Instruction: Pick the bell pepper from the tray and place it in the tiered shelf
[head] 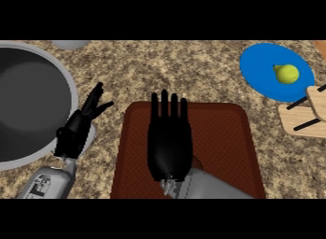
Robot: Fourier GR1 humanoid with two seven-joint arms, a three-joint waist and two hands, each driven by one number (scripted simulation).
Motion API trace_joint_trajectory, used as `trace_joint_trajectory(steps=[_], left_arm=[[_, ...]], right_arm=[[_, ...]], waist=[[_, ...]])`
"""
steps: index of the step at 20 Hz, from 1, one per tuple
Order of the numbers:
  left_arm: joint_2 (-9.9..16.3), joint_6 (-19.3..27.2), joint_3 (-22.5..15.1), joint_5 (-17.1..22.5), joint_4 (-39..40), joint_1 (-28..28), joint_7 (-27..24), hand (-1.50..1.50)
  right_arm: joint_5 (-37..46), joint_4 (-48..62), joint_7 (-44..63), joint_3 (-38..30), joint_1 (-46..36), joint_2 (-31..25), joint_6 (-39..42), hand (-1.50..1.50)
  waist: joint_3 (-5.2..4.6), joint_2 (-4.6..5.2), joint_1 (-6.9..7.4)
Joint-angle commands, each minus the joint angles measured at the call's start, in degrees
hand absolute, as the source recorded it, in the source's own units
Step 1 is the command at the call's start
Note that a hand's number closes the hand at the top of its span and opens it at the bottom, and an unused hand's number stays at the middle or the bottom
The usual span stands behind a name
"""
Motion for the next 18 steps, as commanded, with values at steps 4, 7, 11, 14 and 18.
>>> trace_joint_trajectory(steps=[4, 7, 11, 14, 18], left_arm=[[-0.45, 0.55, 0.60, -1.05, -0.25, 0.68, 1.16, 0.00], [1.86, -3.20, 3.84, 2.39, -0.59, -1.16, 2.77, 0.00], [-2.36, 0.99, -0.09, -1.90, -0.30, 1.01, 1.29, 0.00], [-0.45, -1.91, 2.34, 0.26, -0.16, 0.82, 1.00, 0.00], [-1.26, -1.90, 2.76, -0.42, 2.06, -1.34, 0.66, 0.00]], right_arm=[[1.63, 0.57, 11.43, 1.17, 1.60, 1.20, 1.60, -1.50], [1.12, 2.36, 9.10, -1.00, 1.39, 1.21, 2.62, -1.50], [0.54, 6.27, 11.04, 1.37, 1.98, 1.21, 0.59, -1.50], [0.71, 5.71, 10.75, 0.14, 0.69, 1.21, 0.54, -1.50], [0.81, 8.64, 9.09, -0.95, -0.46, 1.21, 0.07, -1.50]], waist=[[-0.18, 0.05, -0.03], [-0.18, 0.12, -0.03], [-0.18, 0.13, 0.45], [-0.19, 0.13, 0.32], [-0.20, 0.26, 0.02]])
